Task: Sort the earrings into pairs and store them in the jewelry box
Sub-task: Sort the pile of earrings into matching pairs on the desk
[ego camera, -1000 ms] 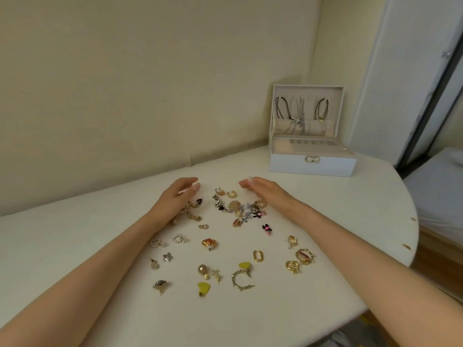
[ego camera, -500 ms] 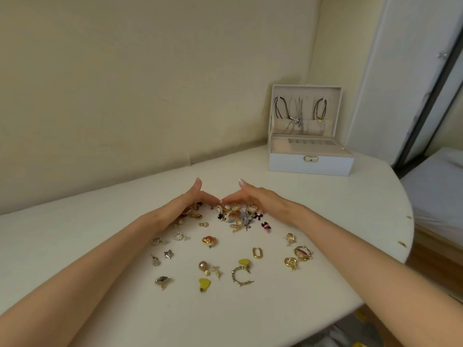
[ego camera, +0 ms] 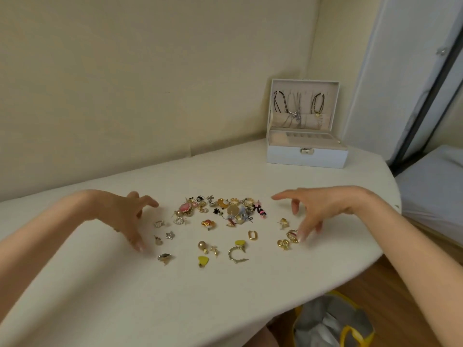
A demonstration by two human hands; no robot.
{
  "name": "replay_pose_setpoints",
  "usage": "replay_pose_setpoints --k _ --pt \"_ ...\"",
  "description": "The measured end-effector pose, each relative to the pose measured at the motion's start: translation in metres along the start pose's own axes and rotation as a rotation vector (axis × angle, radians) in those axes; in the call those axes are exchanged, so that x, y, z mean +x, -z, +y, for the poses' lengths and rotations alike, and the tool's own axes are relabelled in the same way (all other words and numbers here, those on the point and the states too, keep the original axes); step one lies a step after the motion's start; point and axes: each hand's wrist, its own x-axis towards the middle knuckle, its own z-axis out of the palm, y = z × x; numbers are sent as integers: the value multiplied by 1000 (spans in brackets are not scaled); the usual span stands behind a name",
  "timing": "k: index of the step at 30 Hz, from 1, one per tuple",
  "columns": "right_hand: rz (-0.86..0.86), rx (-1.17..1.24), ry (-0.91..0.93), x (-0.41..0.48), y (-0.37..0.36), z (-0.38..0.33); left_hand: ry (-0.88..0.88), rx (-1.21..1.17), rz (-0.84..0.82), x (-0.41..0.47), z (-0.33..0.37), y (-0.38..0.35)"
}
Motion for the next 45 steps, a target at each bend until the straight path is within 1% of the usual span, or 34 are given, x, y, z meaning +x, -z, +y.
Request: replay_pose_setpoints --k 2,3,6,15,17,19,20,22,23,24,26,27,29,31,33,36,41,45 --pt "3 -83 -40 0 -9 -1 26 6 26 0 7 -7" --pt "19 -62 -47 3 -14 -2 26 -27 66 2 11 -10" --pt "62 122 -39 17 -25 -6 -21 -191 157 9 24 -15" --pt "141 168 34 53 -31 -48 -209 -410 307 37 62 -16" --pt "161 235 85 58 -34 -51 -249 -448 324 40 65 -18" --pt "218 342 147 61 -37 -51 -278 -507 368 38 63 -19" --pt "278 373 169 58 -37 -51 -273 -528 407 34 61 -18" --pt "386 387 188 46 -33 -48 -205 -524 466 18 54 -14" --pt "394 360 174 35 -31 -47 -145 -496 438 8 51 -12" --pt "360 307 139 25 -29 -45 -78 -441 361 -2 49 -12" --pt "230 198 43 5 -29 -41 25 -289 154 -22 50 -16" --pt "170 154 -1 -2 -32 -40 44 -251 73 -29 53 -21" --pt "96 94 -44 -9 -42 -43 14 -278 -4 -38 62 -32" --pt "98 94 -18 -9 -55 -47 -38 -357 6 -40 72 -43" --pt "162 109 12 -6 -66 -53 -62 -414 69 -36 83 -53" --pt "229 60 52 0 -75 -60 -77 -466 218 -30 100 -62" --pt "334 80 133 11 -85 -70 -147 -478 447 -17 112 -67" --pt "397 151 170 26 -85 -75 -196 -405 652 2 110 -68"
